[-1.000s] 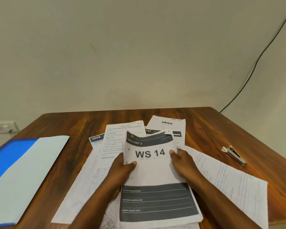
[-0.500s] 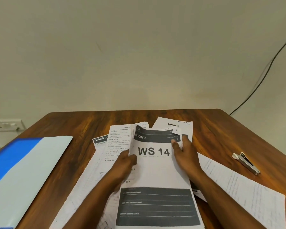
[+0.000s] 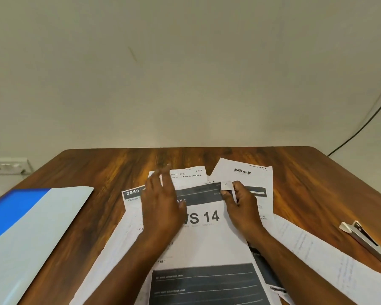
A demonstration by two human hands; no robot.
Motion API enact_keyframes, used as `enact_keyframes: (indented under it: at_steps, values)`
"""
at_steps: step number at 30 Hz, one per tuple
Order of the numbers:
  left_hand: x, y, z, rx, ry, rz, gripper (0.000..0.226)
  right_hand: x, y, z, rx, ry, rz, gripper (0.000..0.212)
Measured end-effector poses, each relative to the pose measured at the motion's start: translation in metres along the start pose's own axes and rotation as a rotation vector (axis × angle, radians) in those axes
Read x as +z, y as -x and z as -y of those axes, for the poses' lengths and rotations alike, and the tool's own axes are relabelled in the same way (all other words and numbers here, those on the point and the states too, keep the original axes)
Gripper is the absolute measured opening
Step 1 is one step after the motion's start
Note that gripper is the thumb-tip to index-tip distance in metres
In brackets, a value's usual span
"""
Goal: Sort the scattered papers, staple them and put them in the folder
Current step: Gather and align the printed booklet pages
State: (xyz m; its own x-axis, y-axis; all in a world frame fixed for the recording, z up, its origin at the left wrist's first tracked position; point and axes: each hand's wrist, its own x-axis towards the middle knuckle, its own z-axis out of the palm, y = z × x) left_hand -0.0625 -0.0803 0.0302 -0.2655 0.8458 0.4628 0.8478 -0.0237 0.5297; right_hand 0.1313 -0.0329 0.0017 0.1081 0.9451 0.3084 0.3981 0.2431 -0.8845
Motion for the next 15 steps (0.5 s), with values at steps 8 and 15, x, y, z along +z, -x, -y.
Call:
enact_keyframes:
  at_steps: [8,15]
  values:
    - [0.046,-0.023,-0.024,0.236,0.268,0.151,0.04,0.004,0.0,-0.008,-0.046,-0.033,0.031,0.029]
    - [0.064,-0.027,-0.015,0.023,0.631,0.193,0.013,0.002,0.0,-0.008,-0.07,-0.1,0.017,0.018]
